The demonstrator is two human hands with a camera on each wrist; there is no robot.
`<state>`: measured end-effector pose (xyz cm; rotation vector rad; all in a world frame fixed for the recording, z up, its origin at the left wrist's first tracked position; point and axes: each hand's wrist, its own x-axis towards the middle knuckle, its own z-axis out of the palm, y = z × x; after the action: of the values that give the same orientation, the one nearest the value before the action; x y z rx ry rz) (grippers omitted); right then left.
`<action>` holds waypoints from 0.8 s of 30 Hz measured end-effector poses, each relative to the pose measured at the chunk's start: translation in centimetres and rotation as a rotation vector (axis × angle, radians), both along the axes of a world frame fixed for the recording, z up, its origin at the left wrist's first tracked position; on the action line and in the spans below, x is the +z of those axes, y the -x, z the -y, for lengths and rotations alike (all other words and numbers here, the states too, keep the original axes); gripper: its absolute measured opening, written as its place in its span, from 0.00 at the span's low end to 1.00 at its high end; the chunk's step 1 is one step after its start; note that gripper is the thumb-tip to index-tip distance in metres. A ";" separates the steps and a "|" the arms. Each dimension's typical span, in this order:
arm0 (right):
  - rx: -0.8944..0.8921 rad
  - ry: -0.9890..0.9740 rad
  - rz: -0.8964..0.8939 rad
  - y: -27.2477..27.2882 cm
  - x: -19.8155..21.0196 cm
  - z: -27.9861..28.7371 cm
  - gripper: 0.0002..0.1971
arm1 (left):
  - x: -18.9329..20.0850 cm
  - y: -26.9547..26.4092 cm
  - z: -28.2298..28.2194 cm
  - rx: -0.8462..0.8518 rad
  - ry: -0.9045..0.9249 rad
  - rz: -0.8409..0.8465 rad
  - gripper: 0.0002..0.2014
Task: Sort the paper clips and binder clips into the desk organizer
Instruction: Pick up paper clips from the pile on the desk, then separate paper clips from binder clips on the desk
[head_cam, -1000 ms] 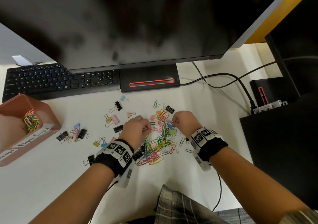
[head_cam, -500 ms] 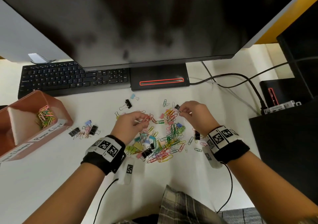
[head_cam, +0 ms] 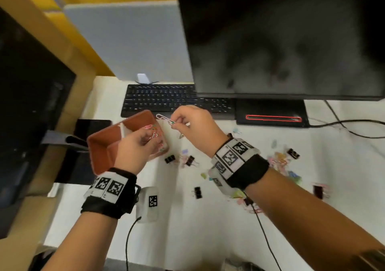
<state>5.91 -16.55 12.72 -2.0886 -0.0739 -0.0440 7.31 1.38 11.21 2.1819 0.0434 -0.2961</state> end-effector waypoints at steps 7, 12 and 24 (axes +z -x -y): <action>0.000 -0.040 -0.240 -4.8 -3.3 -9.7 0.10 | -1.0 -3.7 -5.3 0.026 -0.079 -0.136 0.16; -0.038 -0.106 -0.238 -1.2 -4.1 -6.6 0.08 | -0.4 -1.7 -4.0 -0.092 -0.038 -0.062 0.14; -0.592 0.037 -0.379 12.9 -8.9 16.8 0.13 | -6.1 6.3 14.6 -0.649 -0.011 -0.133 0.14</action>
<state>-7.00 -33.36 3.81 -2.0537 0.7763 -0.0046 0.97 -13.18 5.10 2.1305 -0.5988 -0.8030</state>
